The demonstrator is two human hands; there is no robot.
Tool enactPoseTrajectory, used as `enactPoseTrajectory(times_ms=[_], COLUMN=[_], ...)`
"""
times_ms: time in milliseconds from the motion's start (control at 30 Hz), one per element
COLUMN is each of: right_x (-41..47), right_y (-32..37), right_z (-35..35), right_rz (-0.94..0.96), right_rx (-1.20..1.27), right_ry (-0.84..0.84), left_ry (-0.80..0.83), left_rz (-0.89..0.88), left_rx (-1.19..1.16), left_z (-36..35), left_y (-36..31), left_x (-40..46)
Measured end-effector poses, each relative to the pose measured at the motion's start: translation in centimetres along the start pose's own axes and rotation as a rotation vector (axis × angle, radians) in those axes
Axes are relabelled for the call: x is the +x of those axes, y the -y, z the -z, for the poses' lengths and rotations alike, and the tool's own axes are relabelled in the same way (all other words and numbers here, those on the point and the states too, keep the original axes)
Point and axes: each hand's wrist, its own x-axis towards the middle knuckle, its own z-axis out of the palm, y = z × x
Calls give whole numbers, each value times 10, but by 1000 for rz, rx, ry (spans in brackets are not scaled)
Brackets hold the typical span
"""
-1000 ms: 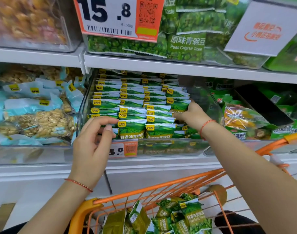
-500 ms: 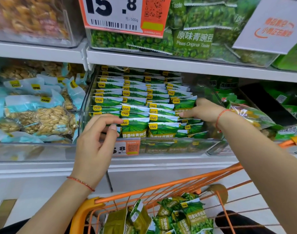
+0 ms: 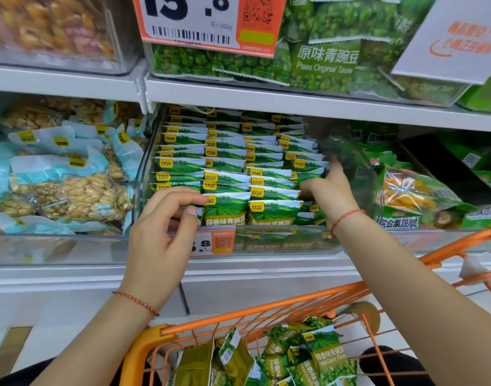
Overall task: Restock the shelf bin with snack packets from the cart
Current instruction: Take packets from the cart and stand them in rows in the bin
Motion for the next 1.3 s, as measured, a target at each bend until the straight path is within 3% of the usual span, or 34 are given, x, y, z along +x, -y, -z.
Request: enactPoseTrajectory(times_ms=[200, 367, 567, 800, 967, 1300], right_x=[-9, -9, 8, 19, 15, 5], right_y=[2, 2, 8, 13, 0, 2], right_z=[5, -3, 7, 4, 5, 3], right_rz=[129, 297, 304, 230, 375, 432], right_rx=[-53, -452, -838, -772, -812, -618], right_ry=[-5, 15, 140, 155, 28, -19], left_ry=[9, 11, 26, 31, 28, 69], left_rz=[-10, -26, -36, -34, -40, 28], left_rx=[25, 24, 62, 89, 87, 69], left_z=[-1, 0, -1, -2, -1, 2], left_y=[0, 0, 2, -1, 0, -1], left_x=[-1, -1, -2, -3, -4, -2])
